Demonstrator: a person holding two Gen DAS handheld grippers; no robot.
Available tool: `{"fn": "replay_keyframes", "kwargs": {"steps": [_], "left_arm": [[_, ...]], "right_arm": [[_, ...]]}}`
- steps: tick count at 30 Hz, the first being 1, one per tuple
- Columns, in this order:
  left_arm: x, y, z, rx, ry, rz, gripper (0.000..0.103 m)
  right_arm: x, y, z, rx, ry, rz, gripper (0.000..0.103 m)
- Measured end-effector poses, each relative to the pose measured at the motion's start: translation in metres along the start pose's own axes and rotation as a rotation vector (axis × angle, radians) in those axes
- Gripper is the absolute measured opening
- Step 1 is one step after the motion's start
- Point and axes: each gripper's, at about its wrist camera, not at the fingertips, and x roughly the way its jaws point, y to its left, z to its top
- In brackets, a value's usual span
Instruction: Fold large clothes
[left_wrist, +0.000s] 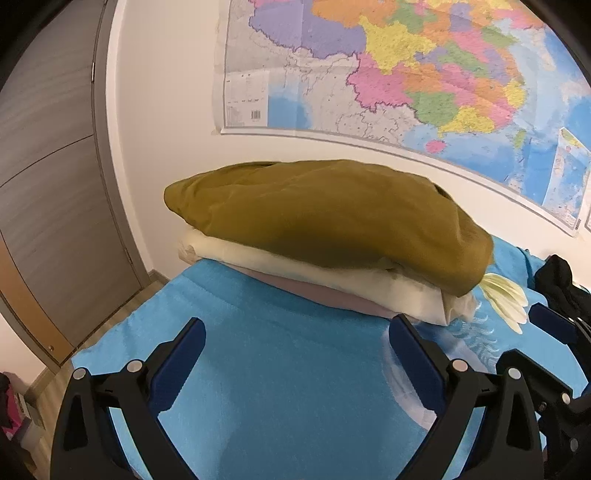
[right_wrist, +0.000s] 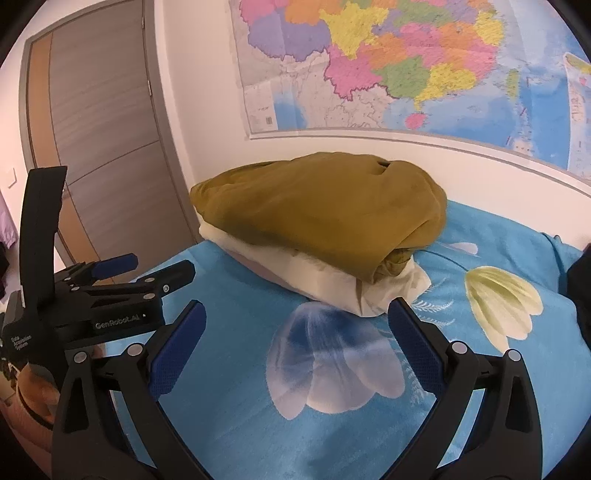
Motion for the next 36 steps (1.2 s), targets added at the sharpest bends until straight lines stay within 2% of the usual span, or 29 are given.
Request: {"fn": "replay_keyframes", "kwargs": {"steps": [10,36], "left_arm": [[-0.017,-0.005,-0.006,0.019,-0.029,0.011,0.096],[-0.034,-0.013,-0.017,0.029,-0.034,0.020,0.096]], "right_arm": [[-0.016,0.007,-0.008,-0.014,-0.016,0.003,0.097],[-0.030,0.011,-0.017,-0.016,-0.029,-0.002,0.097]]}}
